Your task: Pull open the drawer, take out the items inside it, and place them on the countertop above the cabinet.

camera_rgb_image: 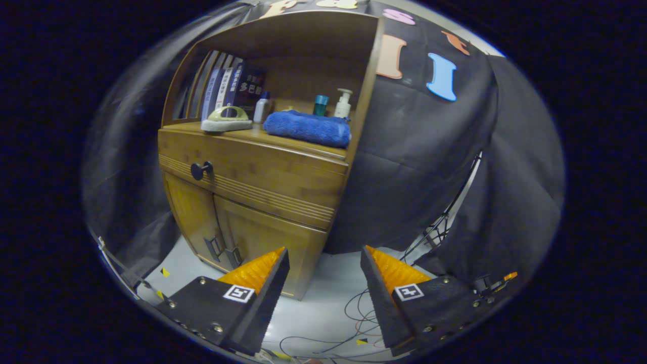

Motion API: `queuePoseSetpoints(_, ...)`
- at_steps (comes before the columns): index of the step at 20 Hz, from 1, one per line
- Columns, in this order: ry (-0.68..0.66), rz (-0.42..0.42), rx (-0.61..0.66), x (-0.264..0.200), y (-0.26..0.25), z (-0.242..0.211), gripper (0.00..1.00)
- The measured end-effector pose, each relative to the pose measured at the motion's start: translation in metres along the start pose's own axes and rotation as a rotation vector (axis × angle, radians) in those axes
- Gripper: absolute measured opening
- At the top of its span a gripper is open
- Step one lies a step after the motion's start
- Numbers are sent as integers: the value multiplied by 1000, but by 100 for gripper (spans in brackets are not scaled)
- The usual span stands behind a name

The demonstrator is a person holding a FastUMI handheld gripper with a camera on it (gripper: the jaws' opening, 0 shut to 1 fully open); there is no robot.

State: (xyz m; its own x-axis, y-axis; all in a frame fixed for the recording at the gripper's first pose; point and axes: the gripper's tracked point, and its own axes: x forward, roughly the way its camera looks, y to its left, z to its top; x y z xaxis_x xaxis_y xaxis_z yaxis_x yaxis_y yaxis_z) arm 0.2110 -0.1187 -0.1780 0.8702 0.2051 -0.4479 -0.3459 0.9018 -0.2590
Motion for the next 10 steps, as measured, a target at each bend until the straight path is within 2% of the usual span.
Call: queuePoseSetpoints(10,-77,5,75,-1,-27,0,86)
